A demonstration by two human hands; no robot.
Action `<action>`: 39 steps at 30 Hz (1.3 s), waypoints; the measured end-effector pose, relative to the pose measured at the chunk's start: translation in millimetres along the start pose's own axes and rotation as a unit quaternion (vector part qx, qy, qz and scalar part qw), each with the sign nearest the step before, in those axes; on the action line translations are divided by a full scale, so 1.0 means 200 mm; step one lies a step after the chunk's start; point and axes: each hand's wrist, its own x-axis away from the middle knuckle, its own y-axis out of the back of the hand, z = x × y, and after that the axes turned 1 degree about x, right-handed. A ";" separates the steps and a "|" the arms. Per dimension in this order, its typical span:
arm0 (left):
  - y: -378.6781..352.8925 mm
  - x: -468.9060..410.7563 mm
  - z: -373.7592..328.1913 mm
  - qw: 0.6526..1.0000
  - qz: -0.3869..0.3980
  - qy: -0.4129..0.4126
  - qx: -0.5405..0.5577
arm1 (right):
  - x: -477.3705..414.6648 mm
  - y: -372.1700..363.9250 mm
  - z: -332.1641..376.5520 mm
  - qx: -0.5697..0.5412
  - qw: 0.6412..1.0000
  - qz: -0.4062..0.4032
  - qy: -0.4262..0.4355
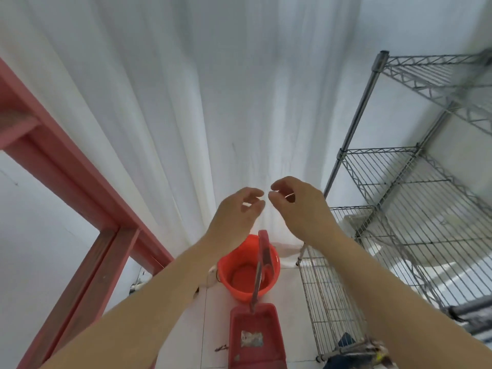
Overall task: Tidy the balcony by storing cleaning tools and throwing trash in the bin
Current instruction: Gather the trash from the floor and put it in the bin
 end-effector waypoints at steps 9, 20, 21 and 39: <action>0.10 0.29 -0.62 0.967 -0.009 -0.218 0.135 | 0.41 0.43 0.29 -0.110 0.980 -0.152 0.065; -0.04 0.55 -0.83 0.864 0.239 -0.380 0.229 | 1.03 0.58 0.37 -0.107 0.923 -0.369 0.003; -0.08 0.58 -0.84 0.852 0.264 -0.384 0.240 | 1.10 0.57 0.37 -0.101 0.917 -0.387 -0.012; -0.76 2.32 -1.10 0.537 0.678 -0.386 0.322 | 3.09 0.38 0.65 0.029 0.578 -0.766 -0.280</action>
